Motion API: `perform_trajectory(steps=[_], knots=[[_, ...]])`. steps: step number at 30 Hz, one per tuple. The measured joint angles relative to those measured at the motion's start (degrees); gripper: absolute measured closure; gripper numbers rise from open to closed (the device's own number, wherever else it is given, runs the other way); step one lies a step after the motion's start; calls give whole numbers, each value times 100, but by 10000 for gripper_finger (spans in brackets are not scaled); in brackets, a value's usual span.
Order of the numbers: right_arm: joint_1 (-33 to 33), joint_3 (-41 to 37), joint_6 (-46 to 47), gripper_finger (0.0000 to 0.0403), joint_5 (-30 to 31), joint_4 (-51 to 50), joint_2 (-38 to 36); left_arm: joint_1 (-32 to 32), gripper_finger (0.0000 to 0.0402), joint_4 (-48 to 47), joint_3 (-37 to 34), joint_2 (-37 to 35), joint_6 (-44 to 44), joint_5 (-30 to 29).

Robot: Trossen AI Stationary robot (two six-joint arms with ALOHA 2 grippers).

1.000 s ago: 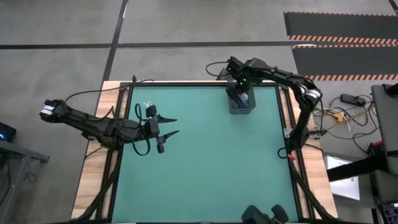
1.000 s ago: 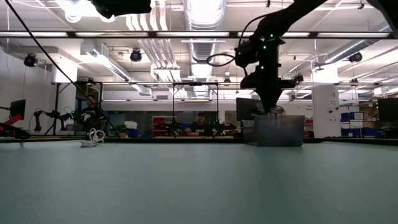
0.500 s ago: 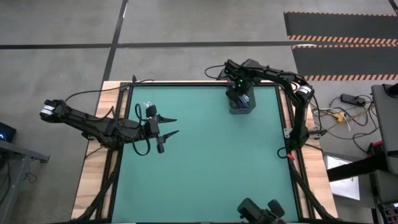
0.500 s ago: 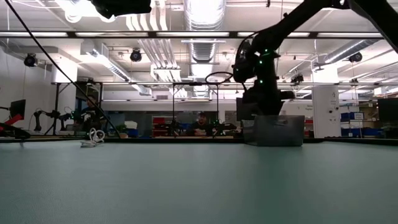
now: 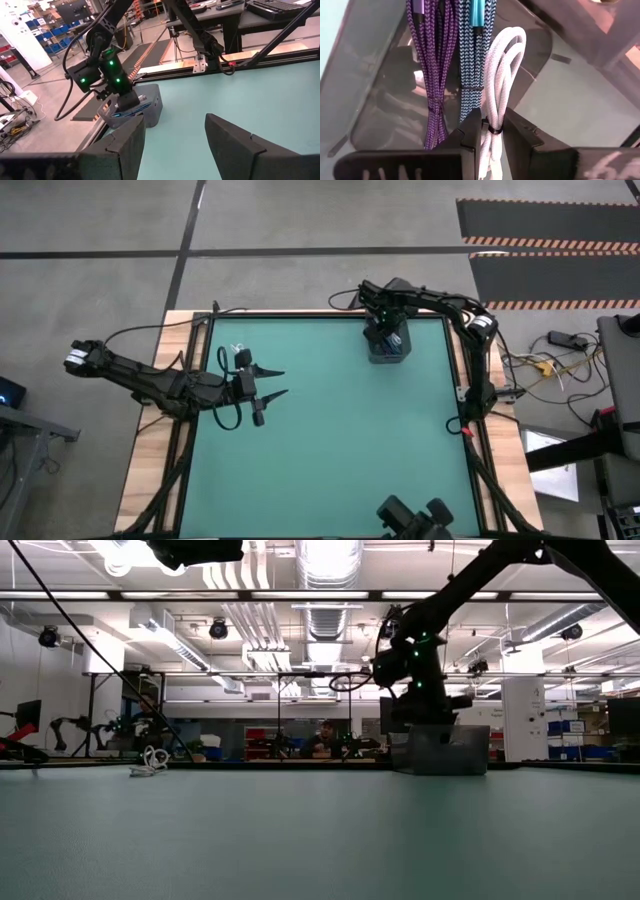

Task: Pick and place USB-C Cables
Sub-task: Put the bottom white charger cable into the black bin, then put the white charger cable into the black bin

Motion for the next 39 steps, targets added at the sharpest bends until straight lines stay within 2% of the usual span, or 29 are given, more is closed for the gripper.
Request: perform_trajectory(steps=[4,13,20,26,29,39], knots=[[0,2,-72,343,0,16,58,2,212,0,0,0,-2,-1],[2,2,-83,290,4,123,95,2,212,0,0,0,-4,-1],[3,2,-87,271,3,111,26,1,212,0,0,0,-14,-1],[95,2,-87,272,-18,96,-391,2,212,0,0,0,-53,-84],[269,-11,-114,277,-48,120,-683,0,212,6,0,20,-193,-319],[1326,-246,-239,291,-61,815,-1620,11,212,-190,-24,85,-1096,-837]])
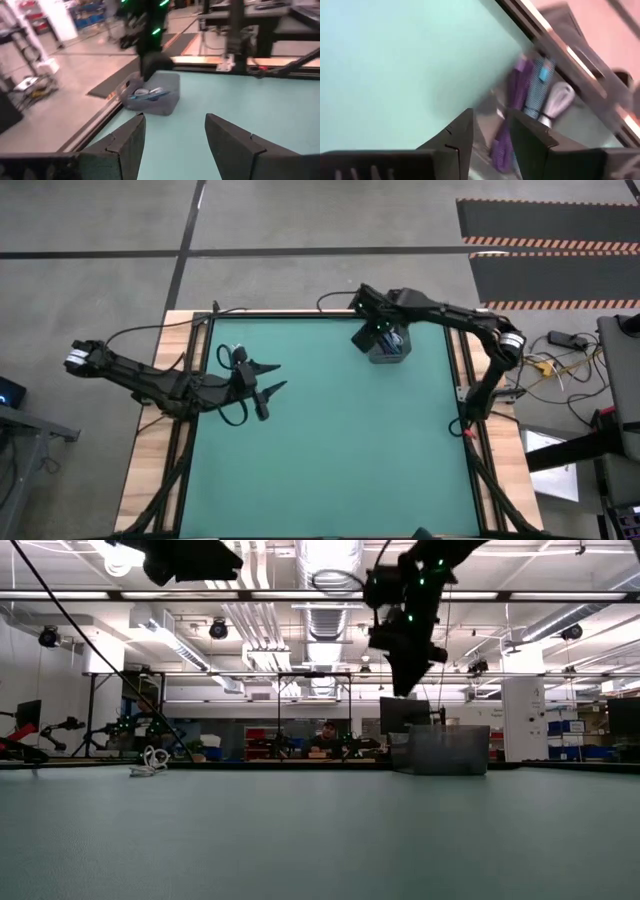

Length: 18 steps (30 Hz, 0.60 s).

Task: Pick and place USB-C Cables
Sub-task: Put the white charger cable into the black bin

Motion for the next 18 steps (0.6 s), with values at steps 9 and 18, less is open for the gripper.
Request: perform_trajectory(steps=[9,18], knots=[[1095,-944,-60,292,-2,1542,-957,63,212,-27,-240,101,-1131,-705],[1743,-2353,-139,300,0,3269,-1855,529,212,-703,-314,206,-2651,-708]])
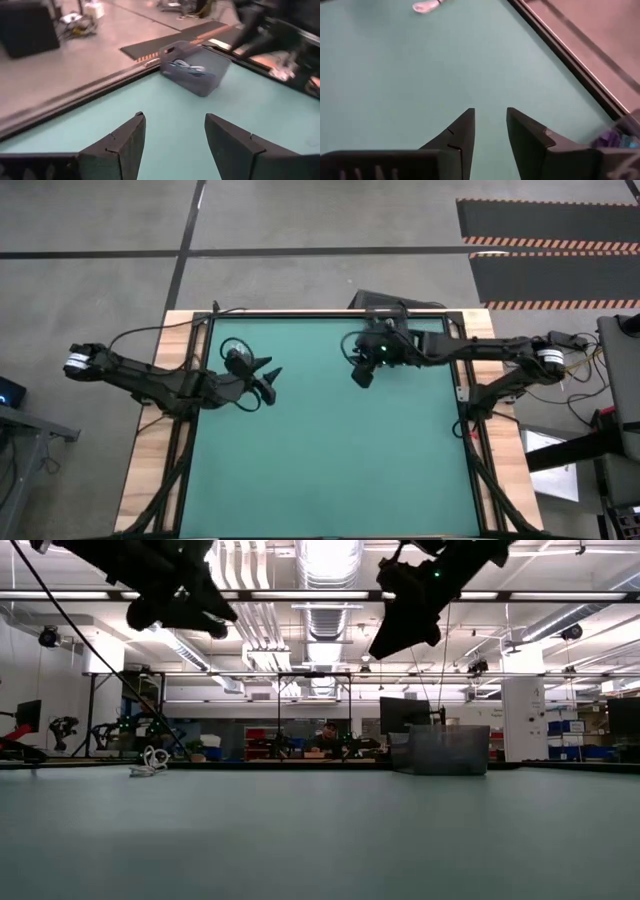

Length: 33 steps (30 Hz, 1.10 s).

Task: Pick and place USB-C Cables
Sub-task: Put the white charger cable into the black bin

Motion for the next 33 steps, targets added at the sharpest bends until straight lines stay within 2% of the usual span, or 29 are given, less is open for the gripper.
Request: perform_trajectory(steps=[7,14,21,28,33], knots=[[71,-985,25,302,-4,1103,-533,619,212,-1216,4,111,-1357,191],[71,-1409,35,304,-17,1613,-767,1377,212,-2322,58,586,-2299,883],[69,-1516,37,309,-17,1640,-792,2086,212,-2740,130,1404,-2455,1551],[69,-1525,37,306,-20,1640,-781,2761,212,-3278,162,2178,-2594,1674],[69,-1526,15,314,-19,1640,-775,3135,212,-3302,144,2523,-2457,1668]])
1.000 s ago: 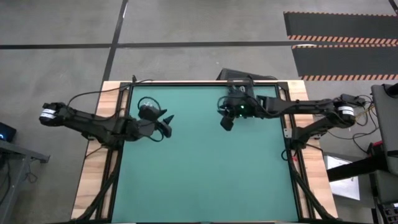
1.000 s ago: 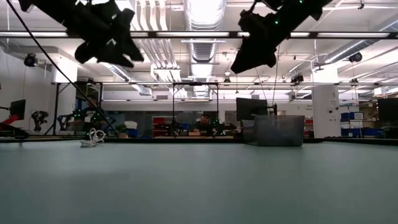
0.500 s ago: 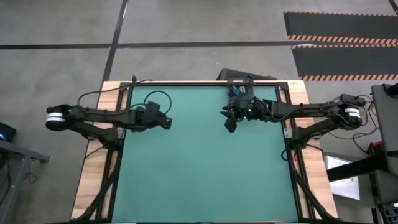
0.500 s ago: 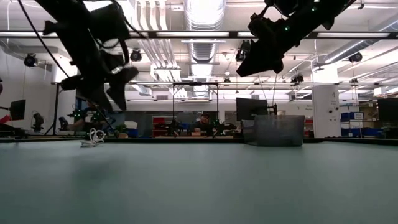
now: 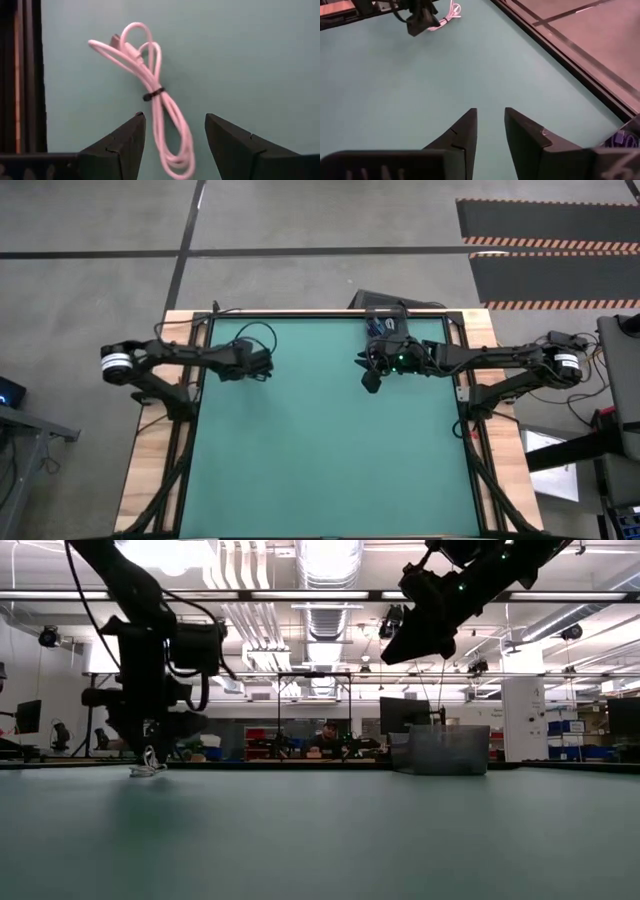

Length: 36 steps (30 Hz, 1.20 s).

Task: Pick and place USB-C Cables
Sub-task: Put the white charger cable into the black bin

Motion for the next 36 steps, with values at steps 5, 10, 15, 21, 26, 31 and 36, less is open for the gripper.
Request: perform_trajectory(steps=[5,10,15,21,26,31,36], knots=[[0,-34,-9,316,3,0,0,253,212,14,-4,204,104,-147],[0,-76,-11,312,10,0,0,361,212,442,-20,334,355,-173],[0,-123,6,318,12,0,2,401,216,574,-10,490,360,-173],[0,-139,17,316,12,-2,4,422,249,603,-33,689,314,-231],[0,-139,19,315,13,-2,4,422,293,649,-31,727,314,-228],[0,-146,22,322,13,-2,4,427,344,626,-44,713,314,-205],[0,-148,25,322,12,-2,4,425,388,592,-48,711,316,-195]])
